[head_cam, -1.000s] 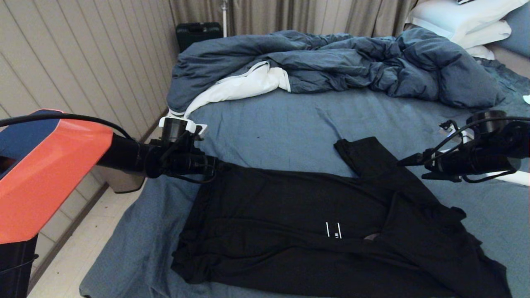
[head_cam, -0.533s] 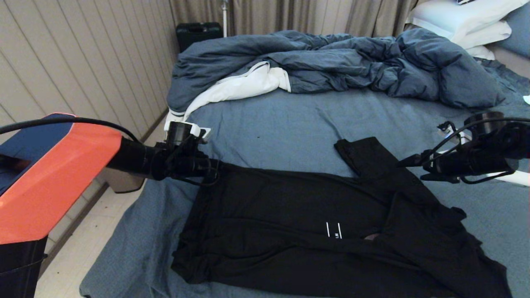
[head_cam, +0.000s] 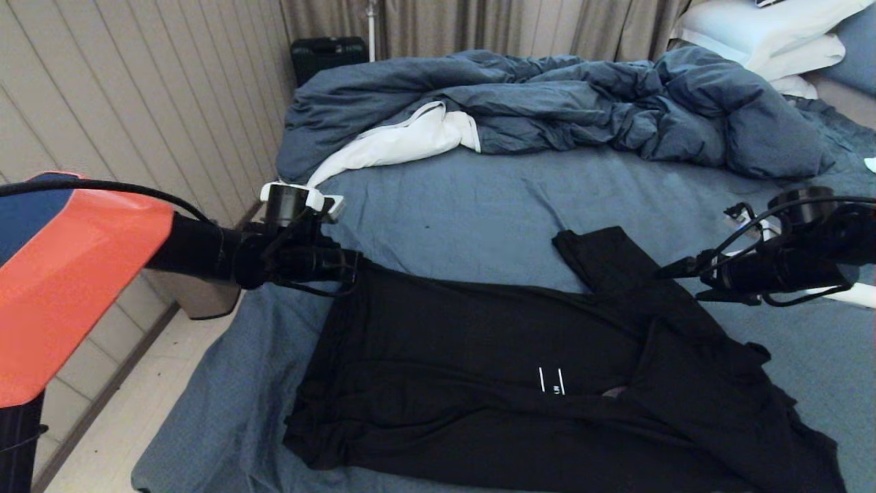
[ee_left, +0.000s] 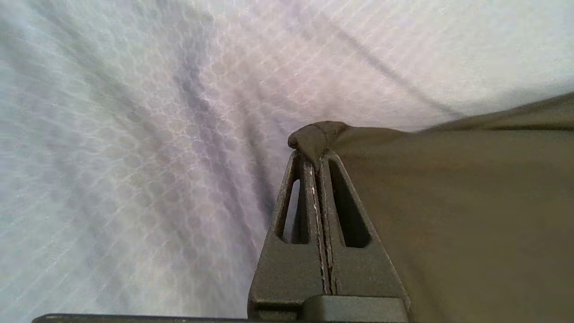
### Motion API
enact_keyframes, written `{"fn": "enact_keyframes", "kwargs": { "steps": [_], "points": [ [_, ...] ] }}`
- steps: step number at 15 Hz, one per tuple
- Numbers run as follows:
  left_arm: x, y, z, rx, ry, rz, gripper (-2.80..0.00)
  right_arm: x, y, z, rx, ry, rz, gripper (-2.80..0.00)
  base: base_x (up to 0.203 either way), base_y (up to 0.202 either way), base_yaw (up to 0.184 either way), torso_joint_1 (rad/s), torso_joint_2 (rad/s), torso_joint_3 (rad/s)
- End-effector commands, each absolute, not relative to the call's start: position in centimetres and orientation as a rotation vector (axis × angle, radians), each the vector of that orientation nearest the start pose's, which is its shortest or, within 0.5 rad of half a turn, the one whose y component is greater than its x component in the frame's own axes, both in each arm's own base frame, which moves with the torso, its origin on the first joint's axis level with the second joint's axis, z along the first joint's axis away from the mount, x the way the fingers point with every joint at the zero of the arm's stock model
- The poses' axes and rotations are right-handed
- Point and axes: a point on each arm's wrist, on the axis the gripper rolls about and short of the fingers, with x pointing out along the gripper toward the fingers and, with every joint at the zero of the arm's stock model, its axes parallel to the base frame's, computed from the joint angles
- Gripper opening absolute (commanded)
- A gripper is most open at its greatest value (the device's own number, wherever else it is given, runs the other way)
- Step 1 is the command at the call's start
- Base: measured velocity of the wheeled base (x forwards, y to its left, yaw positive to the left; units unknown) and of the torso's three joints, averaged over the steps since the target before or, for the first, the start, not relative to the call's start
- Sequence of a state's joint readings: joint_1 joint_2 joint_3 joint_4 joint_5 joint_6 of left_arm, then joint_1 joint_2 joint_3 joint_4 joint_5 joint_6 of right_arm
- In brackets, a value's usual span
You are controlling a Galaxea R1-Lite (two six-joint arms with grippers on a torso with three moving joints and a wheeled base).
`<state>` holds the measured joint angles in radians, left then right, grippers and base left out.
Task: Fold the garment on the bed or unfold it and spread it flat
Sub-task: Fold the black T-shirt
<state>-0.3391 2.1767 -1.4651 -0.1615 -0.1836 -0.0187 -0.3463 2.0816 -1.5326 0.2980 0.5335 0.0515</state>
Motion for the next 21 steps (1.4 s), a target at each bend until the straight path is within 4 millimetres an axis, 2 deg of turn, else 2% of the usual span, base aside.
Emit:
{"fn": "enact_keyframes", "kwargs": {
  "steps": [1,4,8,12,14,16,18,21],
  "points": [
    [39.9,-14.6,15.8,0.021,0.52,-0.509,-2.8,38.0,-12.4,16.2,0.411,0.772,0.16,0.0,0.0,0.0,0.0,0.0,0.0,0.0],
    [37.2,-13.9,17.6,0.023,0.508,-0.518,-2.8,37.6,-12.3,16.3,0.413,0.777,0.16,0.0,0.0,0.0,0.0,0.0,0.0,0.0],
    [31.3,-13.2,19.8,0.033,0.499,-0.555,-2.8,37.1,-12.4,16.1,0.424,0.786,0.16,0.0,0.0,0.0,0.0,0.0,0.0,0.0],
    [25.0,-14.2,17.9,0.093,0.584,-0.605,-2.8,37.0,-12.4,16.3,0.424,0.778,0.165,0.0,0.0,0.0,0.0,0.0,0.0,0.0],
    [23.9,-14.3,17.3,0.103,0.588,-0.606,-2.8,37.6,-12.4,16.4,0.416,0.768,0.169,0.0,0.0,0.0,0.0,0.0,0.0,0.0],
    [23.9,-14.4,17.3,0.084,0.576,-0.601,-2.8,38.7,-12.6,16.0,0.409,0.763,0.172,0.0,0.0,0.0,0.0,0.0,0.0,0.0],
    [23.7,-14.3,17.4,0.08,0.572,-0.6,-2.8,39.7,-13.0,15.0,0.412,0.771,0.17,0.0,0.0,0.0,0.0,0.0,0.0,0.0],
    [22.9,-14.2,16.6,0.062,0.614,-0.603,-2.8,40.4,-13.1,14.1,0.417,0.784,0.172,0.0,0.0,0.0,0.0,0.0,0.0,0.0]
  ]
}}
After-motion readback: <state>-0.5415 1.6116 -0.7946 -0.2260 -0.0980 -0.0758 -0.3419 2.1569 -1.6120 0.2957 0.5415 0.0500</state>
